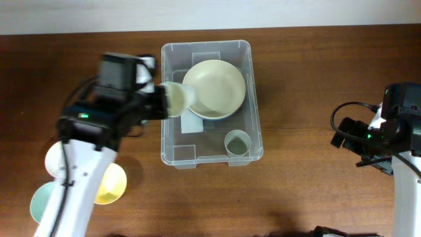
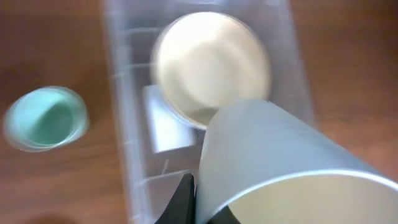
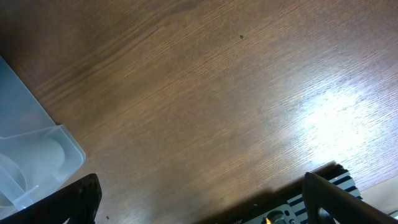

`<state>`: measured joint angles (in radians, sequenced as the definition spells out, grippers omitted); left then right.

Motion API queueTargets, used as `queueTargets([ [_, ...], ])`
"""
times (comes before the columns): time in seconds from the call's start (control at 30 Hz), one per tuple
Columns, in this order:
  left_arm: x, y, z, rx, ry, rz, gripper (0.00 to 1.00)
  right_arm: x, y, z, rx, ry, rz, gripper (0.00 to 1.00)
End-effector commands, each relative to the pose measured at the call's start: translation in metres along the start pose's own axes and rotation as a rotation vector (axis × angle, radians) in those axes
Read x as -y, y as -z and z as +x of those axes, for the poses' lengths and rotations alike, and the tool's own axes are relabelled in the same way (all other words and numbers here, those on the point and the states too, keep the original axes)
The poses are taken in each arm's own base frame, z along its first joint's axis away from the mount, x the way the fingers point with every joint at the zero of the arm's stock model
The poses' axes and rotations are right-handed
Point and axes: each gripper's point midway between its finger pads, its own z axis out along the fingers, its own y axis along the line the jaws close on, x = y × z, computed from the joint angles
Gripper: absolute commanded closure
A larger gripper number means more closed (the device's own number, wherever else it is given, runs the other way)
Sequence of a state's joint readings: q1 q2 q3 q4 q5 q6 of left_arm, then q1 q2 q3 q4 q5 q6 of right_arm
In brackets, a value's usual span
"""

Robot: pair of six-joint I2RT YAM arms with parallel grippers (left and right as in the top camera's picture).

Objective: Pack container
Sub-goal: 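Carry the cream cup into the container beside the grey cup, release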

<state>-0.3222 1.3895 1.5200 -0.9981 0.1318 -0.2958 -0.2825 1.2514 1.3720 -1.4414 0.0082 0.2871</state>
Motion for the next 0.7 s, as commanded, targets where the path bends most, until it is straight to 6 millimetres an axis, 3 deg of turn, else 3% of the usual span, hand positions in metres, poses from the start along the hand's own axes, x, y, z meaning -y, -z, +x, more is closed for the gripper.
queueTargets([
  [0.0,0.045,-0.011,0.000,0.009,-0.055,0.023,1.00,-0.001,-0.001,0.000,-0.002,0.003,-0.005,0.01],
  [0.13,0.076,-0.030,0.007,-0.052,-0.078,0.042,1.00,-0.001,-0.001,0.001,-0.005,0.003,-0.004,0.01],
  [0.3,0.098,-0.062,0.027,-0.180,-0.131,0.025,1.00,-0.001,-0.001,0.001,-0.005,0.003,-0.003,0.01],
  [0.47,0.091,-0.089,0.052,-0.308,-0.134,-0.033,0.99,-0.001,-0.001,0.001,-0.005,0.003,-0.003,0.01],
  [0.67,0.086,-0.102,0.081,-0.446,-0.128,-0.048,1.00,-0.001,-0.001,0.001,-0.005,0.003,-0.004,0.01],
])
